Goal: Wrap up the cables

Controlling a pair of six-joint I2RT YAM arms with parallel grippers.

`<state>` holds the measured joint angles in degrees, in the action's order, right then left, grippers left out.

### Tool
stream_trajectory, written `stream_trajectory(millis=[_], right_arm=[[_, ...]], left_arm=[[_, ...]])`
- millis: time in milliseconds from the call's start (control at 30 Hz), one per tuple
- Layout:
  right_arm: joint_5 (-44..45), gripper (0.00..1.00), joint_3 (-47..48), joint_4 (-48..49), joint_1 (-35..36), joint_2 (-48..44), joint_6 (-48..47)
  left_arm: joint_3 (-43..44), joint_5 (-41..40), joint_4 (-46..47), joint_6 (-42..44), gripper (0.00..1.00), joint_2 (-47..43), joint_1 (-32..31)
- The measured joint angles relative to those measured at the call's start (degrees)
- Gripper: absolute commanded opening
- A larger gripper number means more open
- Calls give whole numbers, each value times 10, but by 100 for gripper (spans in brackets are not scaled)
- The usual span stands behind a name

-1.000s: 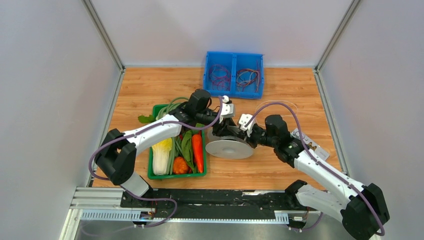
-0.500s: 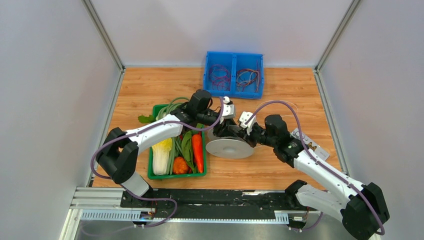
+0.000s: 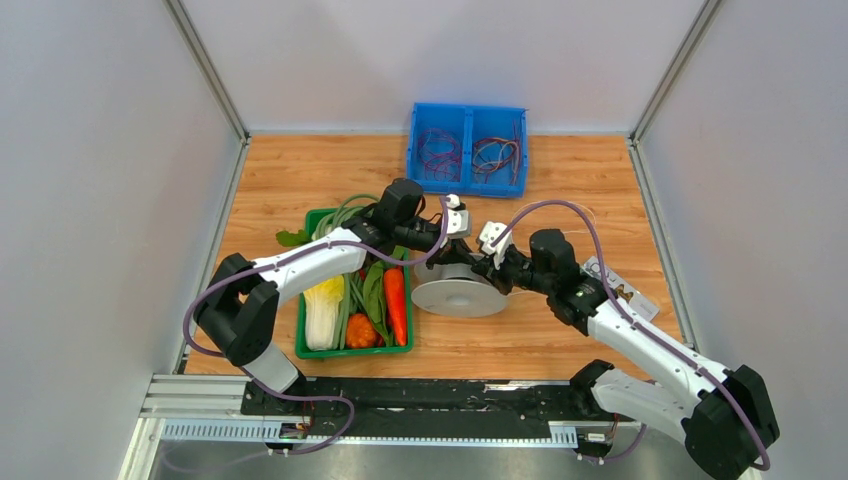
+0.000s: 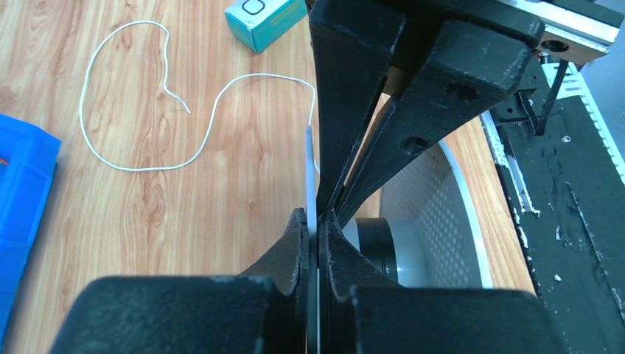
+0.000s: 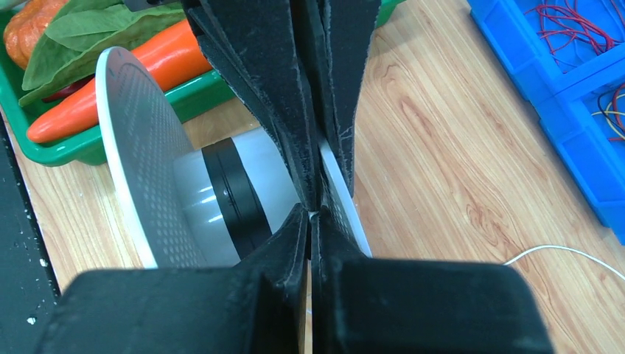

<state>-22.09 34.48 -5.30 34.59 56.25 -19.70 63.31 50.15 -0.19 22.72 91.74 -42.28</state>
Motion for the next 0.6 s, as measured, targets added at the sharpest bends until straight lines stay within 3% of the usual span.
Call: stream_trajectory(millis=[100,200,267,400,600], right_arm=[[-1,6,0,0,0,-1,5],[2,29,0,0,0,-3,7],[6,31,0,-4,2,-5,4],[7,29,0,-24,5,-21,-9],[33,7,0,-41,5,-30,-14]], left_arm=[[3,3,-7,3,0,0,0],[7,5,-15,5,0,0,0],[10,5,-18,7,0,0,0],[12,14,-21,10,0,1,2],[12,14,-21,10,0,1,3]])
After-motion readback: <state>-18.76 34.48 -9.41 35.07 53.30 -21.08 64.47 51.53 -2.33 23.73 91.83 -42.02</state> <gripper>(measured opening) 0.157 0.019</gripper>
